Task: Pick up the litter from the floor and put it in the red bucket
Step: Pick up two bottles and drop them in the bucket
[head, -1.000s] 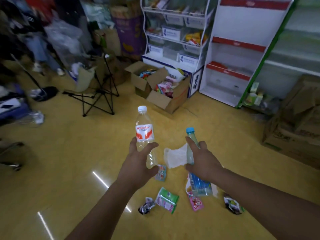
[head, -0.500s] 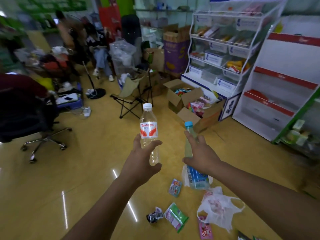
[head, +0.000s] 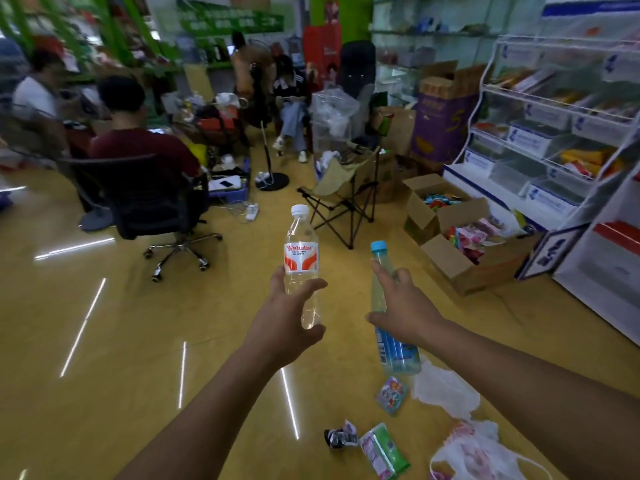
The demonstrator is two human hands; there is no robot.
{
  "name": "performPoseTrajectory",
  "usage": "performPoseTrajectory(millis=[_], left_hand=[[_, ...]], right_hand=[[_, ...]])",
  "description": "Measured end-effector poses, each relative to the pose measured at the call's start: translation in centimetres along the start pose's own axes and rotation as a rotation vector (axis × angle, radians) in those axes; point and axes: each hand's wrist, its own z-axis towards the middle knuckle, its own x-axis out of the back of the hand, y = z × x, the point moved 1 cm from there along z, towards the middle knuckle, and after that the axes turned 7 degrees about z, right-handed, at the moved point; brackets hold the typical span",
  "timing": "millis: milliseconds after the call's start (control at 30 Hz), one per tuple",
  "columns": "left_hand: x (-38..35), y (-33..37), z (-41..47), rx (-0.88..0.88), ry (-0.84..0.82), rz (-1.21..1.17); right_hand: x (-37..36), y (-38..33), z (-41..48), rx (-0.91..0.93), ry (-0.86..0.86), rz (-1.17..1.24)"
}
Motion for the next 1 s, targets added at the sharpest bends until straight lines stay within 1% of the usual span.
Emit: performPoseTrajectory(millis=[233, 467, 1000], left_hand=[[3.3, -5.0, -2.7, 0.102, 0.070, 0.016], [7.7, -10.5, -7.0, 0.188, 0.144, -0.016], [16.3, -23.4, -20.5, 0.378, 0.211, 0.036]], right_hand=[[-1.7, -6.1, 1.8, 0.093, -0.037, -0.036], [-4.5, -14.5, 2.0, 0.203, -0.071, -0.062], [-14.4, -32.8, -2.5, 0.374, -0.153, -0.081]])
